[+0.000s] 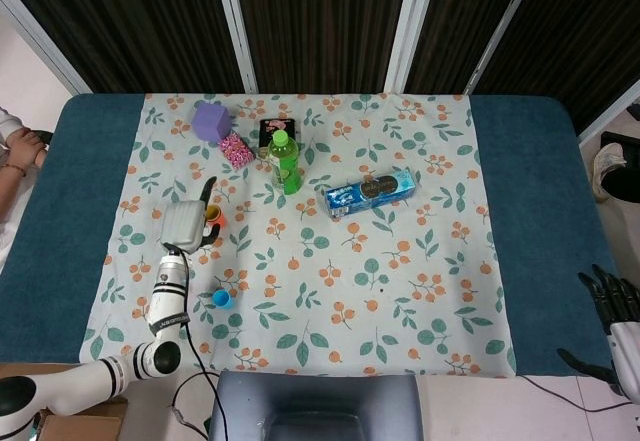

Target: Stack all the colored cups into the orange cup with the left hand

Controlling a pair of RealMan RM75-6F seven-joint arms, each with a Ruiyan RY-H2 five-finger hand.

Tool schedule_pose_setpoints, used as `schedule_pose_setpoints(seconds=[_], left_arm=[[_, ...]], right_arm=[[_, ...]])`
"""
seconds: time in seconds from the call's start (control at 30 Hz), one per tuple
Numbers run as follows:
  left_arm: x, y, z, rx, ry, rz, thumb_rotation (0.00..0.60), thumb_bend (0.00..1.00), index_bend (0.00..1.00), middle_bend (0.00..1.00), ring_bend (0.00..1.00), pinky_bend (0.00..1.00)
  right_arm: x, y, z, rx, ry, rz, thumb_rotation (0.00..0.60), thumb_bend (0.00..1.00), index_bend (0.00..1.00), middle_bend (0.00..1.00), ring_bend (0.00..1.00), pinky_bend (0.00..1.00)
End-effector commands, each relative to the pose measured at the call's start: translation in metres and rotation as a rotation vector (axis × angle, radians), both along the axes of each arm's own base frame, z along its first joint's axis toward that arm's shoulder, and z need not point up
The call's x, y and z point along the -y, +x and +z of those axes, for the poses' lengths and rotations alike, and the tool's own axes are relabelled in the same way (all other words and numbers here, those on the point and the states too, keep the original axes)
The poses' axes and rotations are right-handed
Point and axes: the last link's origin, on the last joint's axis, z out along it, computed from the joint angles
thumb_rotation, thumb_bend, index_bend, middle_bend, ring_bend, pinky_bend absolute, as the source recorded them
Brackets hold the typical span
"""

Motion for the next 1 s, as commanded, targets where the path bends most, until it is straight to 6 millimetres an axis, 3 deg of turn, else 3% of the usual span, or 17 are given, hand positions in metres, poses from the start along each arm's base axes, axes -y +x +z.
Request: schedule_pose_setpoints(seconds=[0.03,0.2,0.37,0.47,0.63,1.0], left_arm=[[0.018,0.008,0.011,0.014,-0.015,-0.054,0.600,0.36,0.00,1.00,1.00,1.00],[0.078,0.013,0.037,0.068,-0.083,-0.141,0.600,0.36,0.03,1.00,1.00,1.00],[0.130,0.011,0.047,0.117,-0.195,-0.164,0.600,0.36,0.06,1.00,1.00,1.00],[0.138,0.009,0.044,0.064,-0.190,-0.185,0.600,0.37,0.07,1.00,1.00,1.00],[0.151,0.000,0.021,0.014,-0.235,-0.158,0.600,0.37,0.09,1.00,1.00,1.00],[0.149,-0.014,-0.006,-0.004,-0.298,-0.084,0.600,0.37,0.13,1.00,1.00,1.00]], right_arm=[[0.000,0.000,-0.001,-0.002,0.006,0.001,0.600,0.20,0.00,0.00,0.00,0.00],[0.001,0.000,-0.003,-0.010,0.016,0.001,0.600,0.20,0.00,0.00,0.00,0.00],[0.001,0.001,-0.010,-0.020,0.041,-0.001,0.600,0.20,0.00,0.00,0.00,0.00],[0.000,0.003,-0.013,-0.021,0.052,0.006,0.600,0.20,0.00,0.00,0.00,0.00],[-0.001,0.003,-0.013,-0.016,0.055,0.012,0.600,0.20,0.00,0.00,0.00,0.00],[0.000,0.002,-0.013,-0.017,0.056,0.009,0.600,0.20,0.00,0.00,0.00,0.00]])
